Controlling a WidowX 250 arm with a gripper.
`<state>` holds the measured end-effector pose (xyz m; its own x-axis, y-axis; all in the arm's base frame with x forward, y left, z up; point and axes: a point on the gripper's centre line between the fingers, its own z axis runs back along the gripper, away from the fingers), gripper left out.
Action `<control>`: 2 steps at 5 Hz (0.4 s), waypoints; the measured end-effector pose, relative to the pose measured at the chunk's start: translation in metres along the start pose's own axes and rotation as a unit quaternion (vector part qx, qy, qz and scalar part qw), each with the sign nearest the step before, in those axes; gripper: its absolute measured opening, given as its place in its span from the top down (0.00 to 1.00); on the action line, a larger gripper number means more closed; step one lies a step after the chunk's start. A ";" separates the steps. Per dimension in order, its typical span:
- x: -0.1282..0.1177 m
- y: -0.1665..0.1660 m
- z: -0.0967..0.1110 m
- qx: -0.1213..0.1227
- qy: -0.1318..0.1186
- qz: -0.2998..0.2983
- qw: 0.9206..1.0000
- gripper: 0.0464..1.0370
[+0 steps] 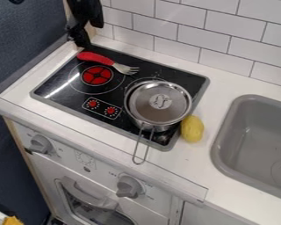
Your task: Move the mango near the pot to the top center of the stove
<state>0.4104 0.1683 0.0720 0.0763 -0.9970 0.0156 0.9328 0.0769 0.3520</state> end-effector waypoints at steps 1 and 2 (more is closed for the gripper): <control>0.001 -0.007 -0.014 -0.017 -0.007 -0.001 1.000 0.04; 0.005 -0.010 -0.017 -0.029 0.003 -0.073 0.997 0.04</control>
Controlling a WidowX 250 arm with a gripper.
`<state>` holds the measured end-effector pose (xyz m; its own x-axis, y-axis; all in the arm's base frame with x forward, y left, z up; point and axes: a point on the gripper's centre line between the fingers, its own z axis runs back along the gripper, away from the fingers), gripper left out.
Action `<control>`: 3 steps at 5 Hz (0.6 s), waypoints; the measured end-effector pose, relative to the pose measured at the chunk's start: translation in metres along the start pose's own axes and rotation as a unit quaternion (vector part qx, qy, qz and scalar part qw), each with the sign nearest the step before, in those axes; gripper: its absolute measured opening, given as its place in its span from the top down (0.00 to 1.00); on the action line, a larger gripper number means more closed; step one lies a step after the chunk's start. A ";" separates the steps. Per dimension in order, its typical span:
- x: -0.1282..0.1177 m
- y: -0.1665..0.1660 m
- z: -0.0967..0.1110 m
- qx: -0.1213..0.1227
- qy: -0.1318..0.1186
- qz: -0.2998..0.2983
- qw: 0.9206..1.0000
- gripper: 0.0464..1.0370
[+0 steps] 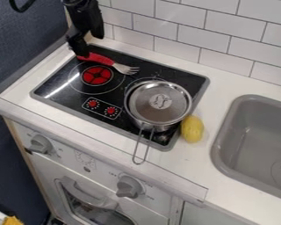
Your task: Move the mango near the pot to the top center of the stove
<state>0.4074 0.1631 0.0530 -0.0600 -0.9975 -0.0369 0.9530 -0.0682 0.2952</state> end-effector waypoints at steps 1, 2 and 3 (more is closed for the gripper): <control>0.017 0.011 0.027 0.020 0.024 -0.089 0.996 0.04; 0.032 0.017 0.049 0.033 0.021 -0.177 0.983 0.04; 0.053 0.024 0.062 0.023 -0.017 -0.285 0.958 0.04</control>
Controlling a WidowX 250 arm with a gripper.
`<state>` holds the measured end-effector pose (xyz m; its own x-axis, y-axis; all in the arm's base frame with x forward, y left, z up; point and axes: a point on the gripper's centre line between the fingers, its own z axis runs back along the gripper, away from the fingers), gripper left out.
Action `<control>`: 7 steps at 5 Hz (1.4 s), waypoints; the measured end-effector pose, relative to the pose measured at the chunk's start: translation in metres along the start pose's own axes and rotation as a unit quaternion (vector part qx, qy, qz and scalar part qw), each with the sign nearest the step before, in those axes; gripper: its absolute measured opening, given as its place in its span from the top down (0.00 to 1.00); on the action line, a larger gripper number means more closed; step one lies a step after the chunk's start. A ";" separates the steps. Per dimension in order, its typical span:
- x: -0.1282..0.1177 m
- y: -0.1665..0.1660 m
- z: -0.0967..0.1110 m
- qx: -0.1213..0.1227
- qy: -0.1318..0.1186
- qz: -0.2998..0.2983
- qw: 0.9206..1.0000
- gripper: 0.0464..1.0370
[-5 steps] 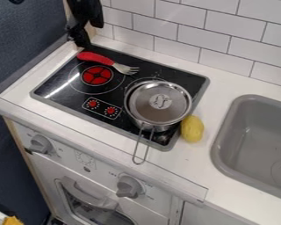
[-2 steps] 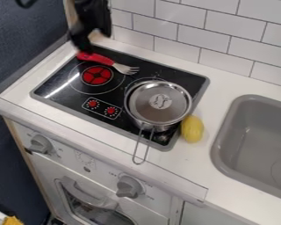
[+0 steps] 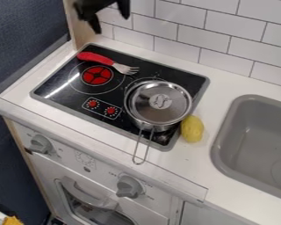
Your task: Move the mango near the pot to the top center of the stove
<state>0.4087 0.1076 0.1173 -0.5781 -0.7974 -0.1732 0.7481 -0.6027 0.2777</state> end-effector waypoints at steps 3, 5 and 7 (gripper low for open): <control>0.100 0.051 0.032 0.005 -0.035 -0.127 0.991 0.04; 0.168 0.069 0.025 -0.015 -0.054 -0.202 0.978 0.04; 0.210 0.057 0.005 -0.023 -0.097 -0.253 0.962 0.04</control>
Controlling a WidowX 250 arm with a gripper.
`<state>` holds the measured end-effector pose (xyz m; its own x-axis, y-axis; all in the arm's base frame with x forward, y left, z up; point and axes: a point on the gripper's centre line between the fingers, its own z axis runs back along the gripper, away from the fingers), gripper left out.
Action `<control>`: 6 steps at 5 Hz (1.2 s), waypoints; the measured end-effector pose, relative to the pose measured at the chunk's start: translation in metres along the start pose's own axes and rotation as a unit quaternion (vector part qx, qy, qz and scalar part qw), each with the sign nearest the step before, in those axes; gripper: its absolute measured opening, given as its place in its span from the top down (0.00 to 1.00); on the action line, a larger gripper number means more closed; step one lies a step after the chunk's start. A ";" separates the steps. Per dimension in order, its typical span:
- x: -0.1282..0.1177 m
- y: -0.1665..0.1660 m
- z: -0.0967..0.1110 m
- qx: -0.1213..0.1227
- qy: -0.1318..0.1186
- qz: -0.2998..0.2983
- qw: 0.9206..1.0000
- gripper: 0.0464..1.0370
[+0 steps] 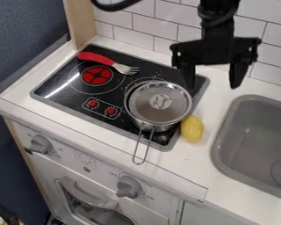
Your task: Move the mango near the pot to the top center of the stove
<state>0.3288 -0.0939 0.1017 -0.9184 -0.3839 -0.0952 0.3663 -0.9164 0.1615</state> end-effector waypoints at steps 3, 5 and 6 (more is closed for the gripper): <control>0.026 -0.005 -0.039 -0.033 -0.039 0.009 0.999 0.04; 0.026 -0.013 -0.074 -0.072 -0.072 0.013 0.995 0.04; 0.021 -0.017 -0.085 -0.082 -0.080 0.017 0.993 0.04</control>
<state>0.3158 -0.0964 0.0131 -0.9125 -0.4036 0.0662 0.4044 -0.9146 -0.0008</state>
